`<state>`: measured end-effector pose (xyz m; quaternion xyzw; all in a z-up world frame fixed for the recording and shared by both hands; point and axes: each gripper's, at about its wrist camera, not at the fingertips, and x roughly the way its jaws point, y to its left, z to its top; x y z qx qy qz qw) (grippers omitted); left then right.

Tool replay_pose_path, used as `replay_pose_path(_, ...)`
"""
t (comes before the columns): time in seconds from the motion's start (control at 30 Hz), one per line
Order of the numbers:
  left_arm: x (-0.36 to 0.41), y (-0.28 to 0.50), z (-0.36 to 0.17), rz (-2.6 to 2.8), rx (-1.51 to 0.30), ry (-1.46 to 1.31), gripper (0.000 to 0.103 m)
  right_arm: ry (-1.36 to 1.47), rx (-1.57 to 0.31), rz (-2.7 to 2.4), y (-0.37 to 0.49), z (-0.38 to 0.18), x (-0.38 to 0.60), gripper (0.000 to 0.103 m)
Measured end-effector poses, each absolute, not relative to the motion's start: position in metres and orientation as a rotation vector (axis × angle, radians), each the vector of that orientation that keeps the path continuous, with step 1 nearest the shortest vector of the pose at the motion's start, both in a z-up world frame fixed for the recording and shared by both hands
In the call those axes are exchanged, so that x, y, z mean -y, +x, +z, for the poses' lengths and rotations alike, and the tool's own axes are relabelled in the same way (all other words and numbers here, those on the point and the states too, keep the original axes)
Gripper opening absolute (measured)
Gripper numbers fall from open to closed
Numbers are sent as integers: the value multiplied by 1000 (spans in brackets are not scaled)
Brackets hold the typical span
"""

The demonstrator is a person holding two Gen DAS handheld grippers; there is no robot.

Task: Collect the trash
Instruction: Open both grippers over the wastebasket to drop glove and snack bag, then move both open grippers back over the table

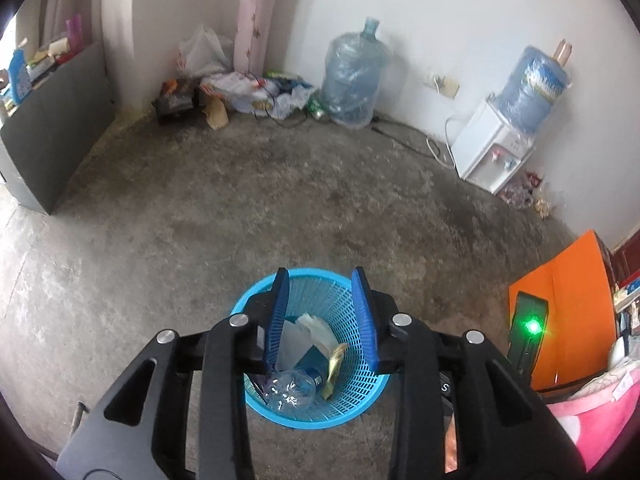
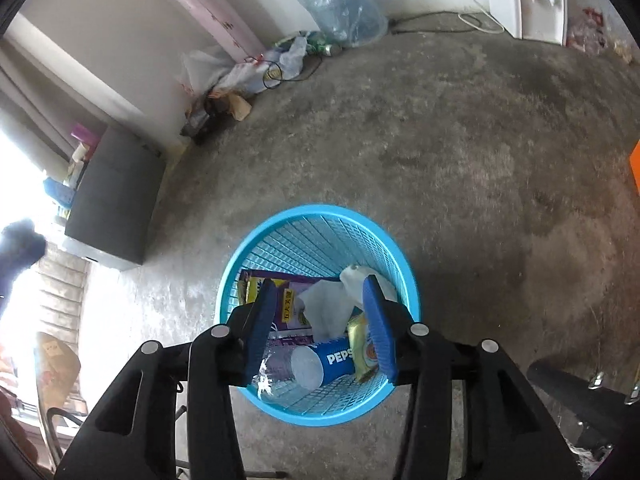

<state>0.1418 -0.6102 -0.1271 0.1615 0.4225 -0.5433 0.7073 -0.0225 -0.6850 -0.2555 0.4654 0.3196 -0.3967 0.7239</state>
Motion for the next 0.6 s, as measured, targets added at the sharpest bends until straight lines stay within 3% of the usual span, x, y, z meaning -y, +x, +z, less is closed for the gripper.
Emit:
replay_pose_path(0.2, 574, 144, -78, -1194, -862, 298, 40, 1003, -655, -849, -15, -225, 674, 45)
replay_pose_path(0.37, 518, 144, -31, -1154, -804, 279, 48, 916, -604, -816, 0, -176, 648, 61)
replay_pose_path(0.6, 415, 149, 11, -1019, -767, 260, 52, 774, -582, -680, 24, -115, 599, 63)
